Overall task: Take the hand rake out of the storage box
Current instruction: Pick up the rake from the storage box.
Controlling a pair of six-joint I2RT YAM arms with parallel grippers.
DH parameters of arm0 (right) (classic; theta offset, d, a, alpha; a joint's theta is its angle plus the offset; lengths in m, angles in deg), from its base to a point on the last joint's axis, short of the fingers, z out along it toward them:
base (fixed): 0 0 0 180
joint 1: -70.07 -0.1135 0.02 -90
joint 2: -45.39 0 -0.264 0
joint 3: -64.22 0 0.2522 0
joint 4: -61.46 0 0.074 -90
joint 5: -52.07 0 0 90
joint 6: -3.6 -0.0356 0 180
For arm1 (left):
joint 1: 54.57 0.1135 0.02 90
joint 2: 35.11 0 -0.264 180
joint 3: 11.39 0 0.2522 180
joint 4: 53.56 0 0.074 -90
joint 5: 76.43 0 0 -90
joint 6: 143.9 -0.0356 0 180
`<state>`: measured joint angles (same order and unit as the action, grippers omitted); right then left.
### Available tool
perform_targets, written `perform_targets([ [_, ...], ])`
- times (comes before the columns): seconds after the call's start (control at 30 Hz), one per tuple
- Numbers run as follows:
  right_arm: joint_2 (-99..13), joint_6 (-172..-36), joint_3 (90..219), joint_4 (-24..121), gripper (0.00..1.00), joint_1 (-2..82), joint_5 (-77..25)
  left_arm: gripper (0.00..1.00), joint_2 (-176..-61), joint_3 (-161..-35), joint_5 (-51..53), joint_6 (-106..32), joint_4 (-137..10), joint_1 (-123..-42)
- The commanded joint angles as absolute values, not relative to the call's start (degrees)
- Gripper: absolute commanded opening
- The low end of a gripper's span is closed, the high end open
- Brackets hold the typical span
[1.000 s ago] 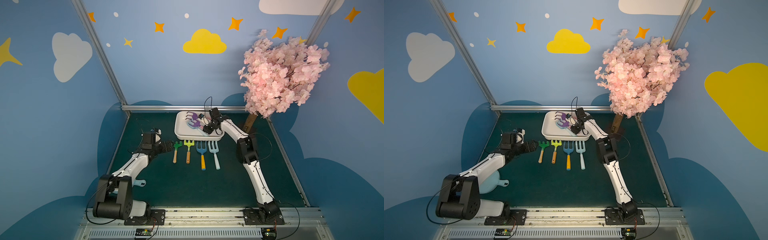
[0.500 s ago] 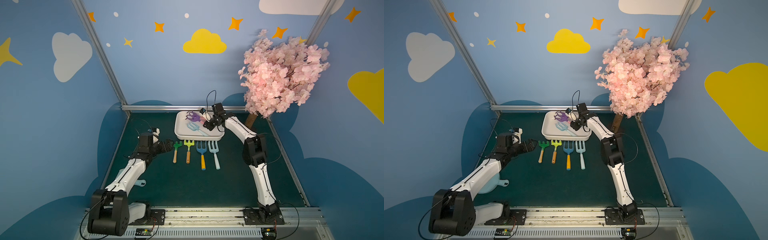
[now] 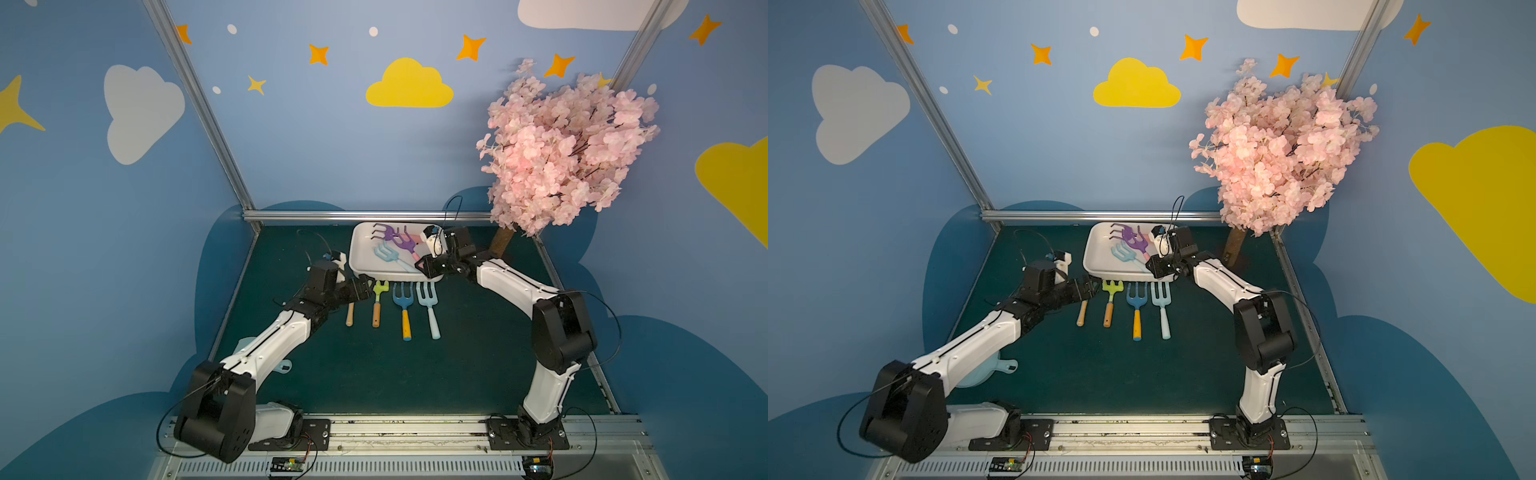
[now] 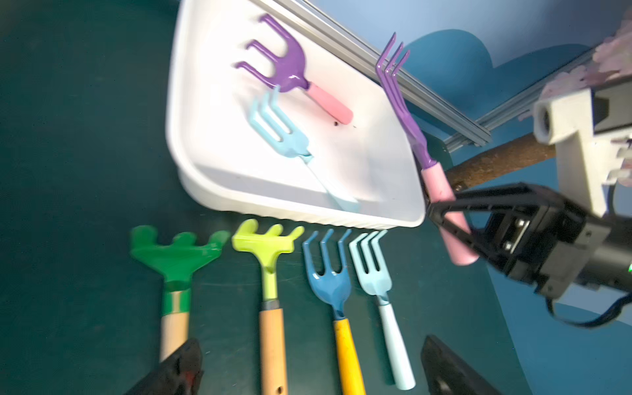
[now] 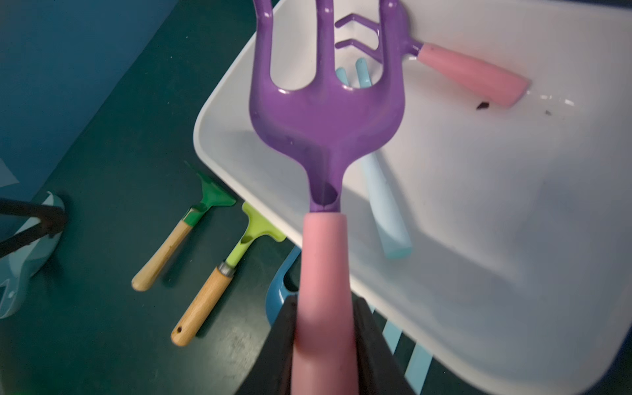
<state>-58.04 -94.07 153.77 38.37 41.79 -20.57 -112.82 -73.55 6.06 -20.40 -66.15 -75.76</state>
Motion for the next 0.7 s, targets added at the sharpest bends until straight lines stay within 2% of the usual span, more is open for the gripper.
perform_targets([
  [0.0,-51.9,-100.7,144.7,54.6,0.0,39.3,-21.2,0.98,-117.6,-77.0,9.2,-15.7,-59.3,-79.6],
  [0.13,-45.6,-100.5,136.7,58.7,0.0,36.9,-25.0,0.96,-122.9,-81.6,11.8,-15.7,-56.6,-84.9],
  [0.27,-42.9,-97.7,132.6,61.9,0.0,35.1,-23.9,0.86,-128.7,-85.8,9.9,-11.2,-55.2,-86.7],
  [0.47,-41.0,-99.0,129.3,65.0,0.0,34.4,-26.2,0.78,-133.3,-88.1,10.5,-9.2,-53.1,-89.7],
  [0.5,-41.1,-99.5,129.5,64.3,0.0,34.2,-27.4,0.75,-133.7,-88.2,10.8,-9.0,-53.2,-90.1],
  [0.67,-41.7,-102.1,129.5,63.3,0.0,33.9,-30.7,0.46,-134.6,-89.0,11.0,-9.1,-53.9,-91.0],
])
